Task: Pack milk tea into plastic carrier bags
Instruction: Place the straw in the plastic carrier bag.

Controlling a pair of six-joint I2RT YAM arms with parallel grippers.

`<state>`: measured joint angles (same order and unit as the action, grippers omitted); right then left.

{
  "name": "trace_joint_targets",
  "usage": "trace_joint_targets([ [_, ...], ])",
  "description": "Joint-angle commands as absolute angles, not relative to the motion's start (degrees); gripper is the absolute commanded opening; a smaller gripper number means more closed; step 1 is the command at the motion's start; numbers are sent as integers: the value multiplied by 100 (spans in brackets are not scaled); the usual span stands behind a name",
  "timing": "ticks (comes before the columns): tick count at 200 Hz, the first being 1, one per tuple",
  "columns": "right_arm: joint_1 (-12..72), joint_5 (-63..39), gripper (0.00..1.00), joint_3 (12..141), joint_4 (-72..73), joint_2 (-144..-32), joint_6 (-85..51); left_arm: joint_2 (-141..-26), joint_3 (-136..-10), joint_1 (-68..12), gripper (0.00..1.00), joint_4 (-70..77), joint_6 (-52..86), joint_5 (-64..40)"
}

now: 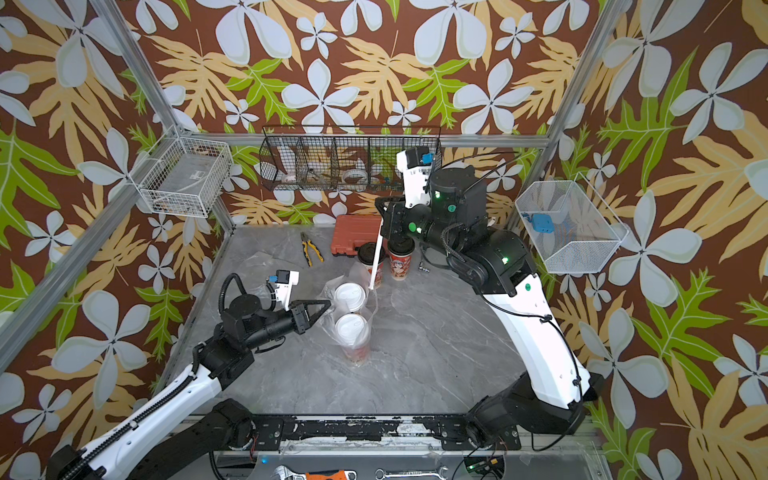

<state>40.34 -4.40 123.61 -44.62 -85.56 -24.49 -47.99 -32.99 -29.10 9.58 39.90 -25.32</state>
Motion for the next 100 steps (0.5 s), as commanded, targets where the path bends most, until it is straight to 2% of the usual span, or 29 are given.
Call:
trace_joint_targets([
  [1,4366,-308,0,12176,-4248,-8480,-2767,-4781,-3349,-2907,0,1063,3968,-2506],
  [43,4946,-195,0,11161,-3611,-8163,-3131,-4775,-3316,-2908,0,1047,3995,-2532],
  [100,5124,249,0,10114,-2909,-7906,-3230,-4734,-3296,-2909,0,1016,4023,-2569],
])
